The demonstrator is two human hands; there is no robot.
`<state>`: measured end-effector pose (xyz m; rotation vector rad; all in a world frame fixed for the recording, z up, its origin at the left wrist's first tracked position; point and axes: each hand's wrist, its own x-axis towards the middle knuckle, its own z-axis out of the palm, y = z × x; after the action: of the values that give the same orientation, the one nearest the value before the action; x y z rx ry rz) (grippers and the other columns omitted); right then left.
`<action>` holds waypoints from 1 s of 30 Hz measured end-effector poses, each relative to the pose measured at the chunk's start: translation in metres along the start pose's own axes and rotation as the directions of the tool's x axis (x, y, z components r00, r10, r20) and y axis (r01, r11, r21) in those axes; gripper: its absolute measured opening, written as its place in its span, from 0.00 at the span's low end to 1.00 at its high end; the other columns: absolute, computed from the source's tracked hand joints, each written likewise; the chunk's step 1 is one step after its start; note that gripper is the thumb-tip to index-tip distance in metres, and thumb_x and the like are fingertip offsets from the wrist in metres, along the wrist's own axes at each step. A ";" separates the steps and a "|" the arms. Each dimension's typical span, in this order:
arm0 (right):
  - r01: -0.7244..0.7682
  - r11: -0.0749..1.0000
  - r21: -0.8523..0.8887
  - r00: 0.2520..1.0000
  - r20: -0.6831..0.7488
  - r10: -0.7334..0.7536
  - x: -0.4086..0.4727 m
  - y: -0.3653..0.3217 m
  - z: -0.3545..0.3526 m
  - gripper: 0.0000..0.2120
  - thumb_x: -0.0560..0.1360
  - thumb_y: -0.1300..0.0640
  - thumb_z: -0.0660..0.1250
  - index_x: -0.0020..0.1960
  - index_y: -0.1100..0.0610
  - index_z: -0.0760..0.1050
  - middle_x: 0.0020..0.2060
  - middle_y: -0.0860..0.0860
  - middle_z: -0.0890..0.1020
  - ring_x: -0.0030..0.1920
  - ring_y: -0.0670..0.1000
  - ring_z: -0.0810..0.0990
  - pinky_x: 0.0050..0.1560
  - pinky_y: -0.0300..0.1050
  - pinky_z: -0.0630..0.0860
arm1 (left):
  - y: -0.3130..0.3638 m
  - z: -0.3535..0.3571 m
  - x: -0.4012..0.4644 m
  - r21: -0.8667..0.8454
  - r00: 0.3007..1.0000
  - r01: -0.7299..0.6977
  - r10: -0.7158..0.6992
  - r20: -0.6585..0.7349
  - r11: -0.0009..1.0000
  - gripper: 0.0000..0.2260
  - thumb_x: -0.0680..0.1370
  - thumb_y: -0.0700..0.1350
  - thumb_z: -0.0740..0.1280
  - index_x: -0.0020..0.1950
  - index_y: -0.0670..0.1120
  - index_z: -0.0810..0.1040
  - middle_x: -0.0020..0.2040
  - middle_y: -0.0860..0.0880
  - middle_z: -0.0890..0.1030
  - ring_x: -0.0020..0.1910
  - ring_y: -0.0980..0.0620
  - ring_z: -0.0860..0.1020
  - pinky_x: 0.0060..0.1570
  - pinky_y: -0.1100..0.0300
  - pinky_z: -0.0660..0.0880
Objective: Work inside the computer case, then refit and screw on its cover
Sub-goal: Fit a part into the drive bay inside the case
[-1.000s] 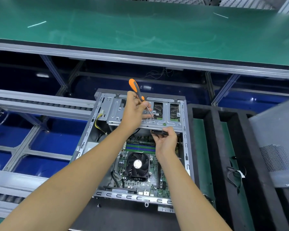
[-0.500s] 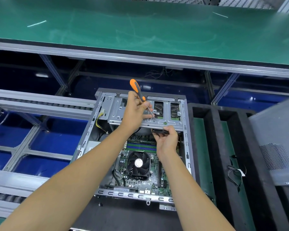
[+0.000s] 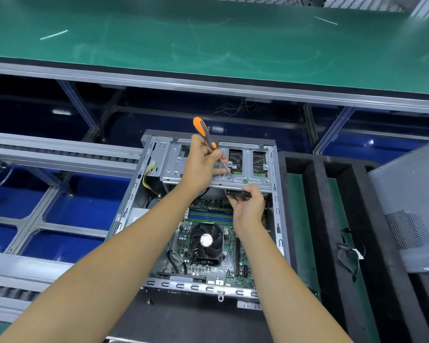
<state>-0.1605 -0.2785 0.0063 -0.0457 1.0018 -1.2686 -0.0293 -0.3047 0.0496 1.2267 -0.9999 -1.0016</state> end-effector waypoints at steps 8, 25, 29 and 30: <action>-0.009 1.000 0.002 1.000 -0.015 0.009 0.000 0.000 0.000 0.10 0.75 0.69 0.63 0.54 0.60 0.69 0.50 0.59 0.74 0.48 0.58 0.78 0.42 0.52 0.81 | 0.001 0.002 0.000 0.012 0.999 0.032 -0.032 0.006 0.999 0.10 0.84 0.35 0.61 0.51 0.48 0.63 0.45 0.46 0.80 0.47 0.50 0.84 0.40 0.52 0.83; -0.022 0.999 0.023 1.000 -0.004 0.022 0.000 0.000 0.000 0.10 0.75 0.69 0.63 0.54 0.61 0.70 0.49 0.59 0.75 0.47 0.57 0.79 0.44 0.53 0.82 | 0.002 0.001 -0.003 0.027 0.998 0.022 -0.020 -0.062 0.999 0.11 0.83 0.35 0.62 0.51 0.49 0.63 0.46 0.43 0.78 0.43 0.54 0.83 0.38 0.53 0.83; -0.013 1.000 0.022 1.000 0.004 0.013 0.001 0.000 -0.001 0.09 0.75 0.69 0.62 0.53 0.61 0.70 0.48 0.59 0.75 0.47 0.58 0.79 0.44 0.53 0.82 | 0.001 0.001 -0.002 0.045 0.997 0.033 -0.029 -0.077 0.998 0.10 0.83 0.36 0.62 0.54 0.47 0.62 0.50 0.37 0.78 0.42 0.53 0.83 0.36 0.53 0.83; -0.012 1.000 0.023 1.000 0.011 0.012 0.001 0.000 0.000 0.07 0.75 0.69 0.62 0.51 0.60 0.70 0.48 0.59 0.75 0.46 0.58 0.79 0.45 0.54 0.82 | 0.001 0.002 -0.002 0.057 0.996 0.032 -0.027 -0.083 0.998 0.09 0.83 0.36 0.62 0.54 0.46 0.62 0.50 0.38 0.79 0.42 0.54 0.83 0.36 0.54 0.83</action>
<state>-0.1609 -0.2792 0.0056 -0.0290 0.9765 -1.2671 -0.0316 -0.3030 0.0503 1.3238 -0.9546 -0.9432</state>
